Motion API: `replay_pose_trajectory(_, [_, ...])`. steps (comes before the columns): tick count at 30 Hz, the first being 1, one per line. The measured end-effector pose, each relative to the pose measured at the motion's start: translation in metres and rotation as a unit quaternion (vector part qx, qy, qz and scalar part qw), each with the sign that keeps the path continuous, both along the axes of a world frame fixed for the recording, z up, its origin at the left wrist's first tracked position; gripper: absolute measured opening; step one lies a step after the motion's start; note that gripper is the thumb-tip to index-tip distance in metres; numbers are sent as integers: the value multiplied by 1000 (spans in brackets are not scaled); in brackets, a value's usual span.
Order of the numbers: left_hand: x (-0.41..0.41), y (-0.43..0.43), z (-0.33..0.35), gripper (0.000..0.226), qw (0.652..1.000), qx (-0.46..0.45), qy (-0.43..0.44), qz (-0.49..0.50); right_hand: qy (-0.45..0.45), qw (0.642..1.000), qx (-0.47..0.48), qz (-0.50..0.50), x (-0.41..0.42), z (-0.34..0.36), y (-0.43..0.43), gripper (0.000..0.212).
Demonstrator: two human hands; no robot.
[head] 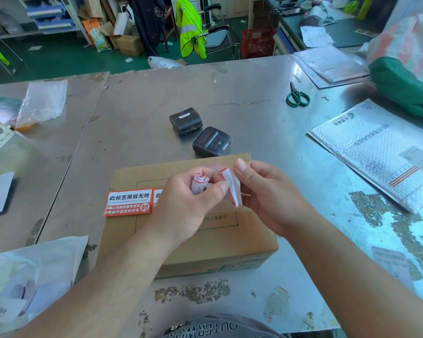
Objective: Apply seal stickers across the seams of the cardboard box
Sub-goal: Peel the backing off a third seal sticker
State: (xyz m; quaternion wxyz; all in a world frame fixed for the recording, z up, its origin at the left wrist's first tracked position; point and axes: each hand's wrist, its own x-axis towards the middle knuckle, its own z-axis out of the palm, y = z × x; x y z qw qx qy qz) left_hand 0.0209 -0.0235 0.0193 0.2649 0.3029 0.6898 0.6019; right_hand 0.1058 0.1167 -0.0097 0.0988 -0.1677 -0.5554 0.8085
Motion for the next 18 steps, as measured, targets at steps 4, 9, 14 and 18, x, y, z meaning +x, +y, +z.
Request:
replay_pose_trajectory(4, [-4, -4, -4, 8, 996, 30, -79, -12, 4, 999, -41, 6, -1, 6, -5, 79])
replay_pose_trajectory(9, [-13, -10, -10, 27, 984, 71, -159, -33, 8, 996, -85, -36, -4, 7, -10, 85])
replay_pose_trajectory(14, [-25, -17, -17, 35, 961, 105, -254, -14, 0, 989, -114, -91, -5, 1, -5, 50])
replay_pose_trajectory(18, [-32, -22, -19, 29, 948, 115, -297, -18, 14, 981, -132, -139, -7, 4, -3, 30])
